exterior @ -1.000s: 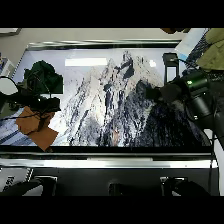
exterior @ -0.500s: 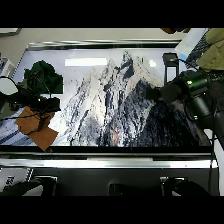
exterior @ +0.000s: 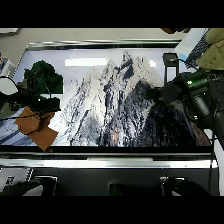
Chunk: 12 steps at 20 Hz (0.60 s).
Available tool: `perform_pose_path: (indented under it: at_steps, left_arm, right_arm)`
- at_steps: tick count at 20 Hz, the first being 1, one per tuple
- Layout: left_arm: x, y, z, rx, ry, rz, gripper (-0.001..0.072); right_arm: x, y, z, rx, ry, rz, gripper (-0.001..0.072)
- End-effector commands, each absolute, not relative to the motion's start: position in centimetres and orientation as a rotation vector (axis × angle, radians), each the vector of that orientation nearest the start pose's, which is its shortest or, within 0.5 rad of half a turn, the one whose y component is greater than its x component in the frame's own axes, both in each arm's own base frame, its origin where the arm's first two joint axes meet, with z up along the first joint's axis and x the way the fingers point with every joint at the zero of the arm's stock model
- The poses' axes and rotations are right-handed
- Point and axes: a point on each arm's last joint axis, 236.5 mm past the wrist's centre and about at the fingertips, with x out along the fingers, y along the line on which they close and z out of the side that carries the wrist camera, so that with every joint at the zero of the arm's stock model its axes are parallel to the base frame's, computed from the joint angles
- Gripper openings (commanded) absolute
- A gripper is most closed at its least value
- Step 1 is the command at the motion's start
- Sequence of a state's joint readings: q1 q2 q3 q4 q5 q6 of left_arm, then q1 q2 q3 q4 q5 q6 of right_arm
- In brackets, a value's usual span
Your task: Fold the clothes and pants, and hang the long-sleeved shirts on hangers.
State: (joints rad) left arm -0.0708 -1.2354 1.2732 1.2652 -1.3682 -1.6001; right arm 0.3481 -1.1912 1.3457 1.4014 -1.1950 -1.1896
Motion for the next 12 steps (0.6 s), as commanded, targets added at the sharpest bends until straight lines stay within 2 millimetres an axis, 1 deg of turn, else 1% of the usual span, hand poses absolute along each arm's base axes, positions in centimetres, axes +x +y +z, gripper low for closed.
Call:
perform_pose_path:
  at_steps: [1, 2, 3, 5, 7, 9, 11, 12]
  left_arm:
    - [35.4, -9.1, 6.0, -0.248, 1.342, -0.216, 0.0369]
    - [35.3, -7.9, 5.7, -0.285, 1.361, -0.116, 0.0720]
    - [35.0, -6.0, 5.3, -0.288, 1.379, -0.013, 0.0720]
    - [34.7, -1.0, 4.7, -0.245, 1.383, 0.164, 0.0720]
    - [35.4, 3.9, 4.5, -0.275, 1.328, 0.290, 0.0720]
    - [36.5, 8.2, 4.3, -0.348, 1.245, 0.377, 0.0720]
    - [36.9, 11.9, 3.3, -0.404, 1.203, 0.451, 0.0720]
    - [36.8, 13.1, 2.3, -0.424, 1.210, 0.478, 0.0720]
  right_arm:
    - [39.6, 10.4, 11.5, 0.033, 1.014, 0.012, 0.0035]
    - [39.6, 10.4, 11.5, 0.033, 1.014, 0.012, 0.0035]
    - [39.6, 10.4, 11.5, 0.033, 1.014, 0.012, 0.0035]
    - [39.7, 10.4, 11.5, 0.033, 1.011, 0.013, 0.0035]
    - [39.9, 10.6, 11.7, 0.036, 0.997, 0.018, 0.0035]
    - [39.9, 10.6, 11.7, 0.036, 0.998, 0.017, 0.0035]
    - [39.9, 10.6, 11.7, 0.036, 0.998, 0.017, 0.0035]
    - [39.9, 10.6, 11.7, 0.036, 0.999, 0.017, 0.0035]
